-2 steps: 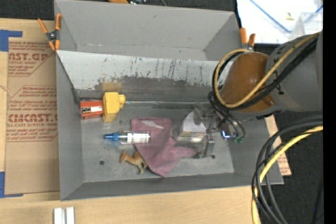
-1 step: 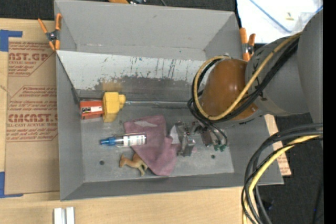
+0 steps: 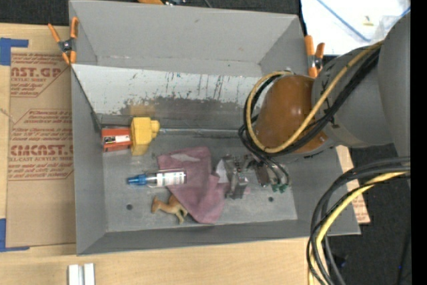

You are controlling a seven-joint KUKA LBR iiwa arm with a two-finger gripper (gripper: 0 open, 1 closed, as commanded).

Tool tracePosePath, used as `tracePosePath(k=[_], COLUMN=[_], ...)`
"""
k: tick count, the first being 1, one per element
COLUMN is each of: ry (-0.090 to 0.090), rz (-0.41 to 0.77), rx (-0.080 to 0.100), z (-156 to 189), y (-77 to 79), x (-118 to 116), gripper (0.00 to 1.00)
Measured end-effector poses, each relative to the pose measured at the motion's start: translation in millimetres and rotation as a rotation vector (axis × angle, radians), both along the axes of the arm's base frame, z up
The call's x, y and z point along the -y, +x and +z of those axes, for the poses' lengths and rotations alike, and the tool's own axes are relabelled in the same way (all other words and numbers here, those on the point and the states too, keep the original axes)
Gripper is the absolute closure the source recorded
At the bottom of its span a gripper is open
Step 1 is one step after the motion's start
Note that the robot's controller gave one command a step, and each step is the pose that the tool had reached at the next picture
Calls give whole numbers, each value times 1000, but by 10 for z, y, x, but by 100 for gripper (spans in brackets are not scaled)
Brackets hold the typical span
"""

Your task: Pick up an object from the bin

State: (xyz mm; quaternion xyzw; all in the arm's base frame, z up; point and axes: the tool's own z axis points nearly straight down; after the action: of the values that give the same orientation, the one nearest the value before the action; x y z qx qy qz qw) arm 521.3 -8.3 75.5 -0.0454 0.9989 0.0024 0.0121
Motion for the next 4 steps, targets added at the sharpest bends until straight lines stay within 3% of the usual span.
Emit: tracePosePath(k=[1,2,3,4], ry=[-6,-3,-4,-2], rz=[191,121,175,55], rx=[13,18,23,-1], z=[5,19,546,84], y=[302,197,666,157], x=[-47,-61,-527,-151], gripper=[100,100,100,100])
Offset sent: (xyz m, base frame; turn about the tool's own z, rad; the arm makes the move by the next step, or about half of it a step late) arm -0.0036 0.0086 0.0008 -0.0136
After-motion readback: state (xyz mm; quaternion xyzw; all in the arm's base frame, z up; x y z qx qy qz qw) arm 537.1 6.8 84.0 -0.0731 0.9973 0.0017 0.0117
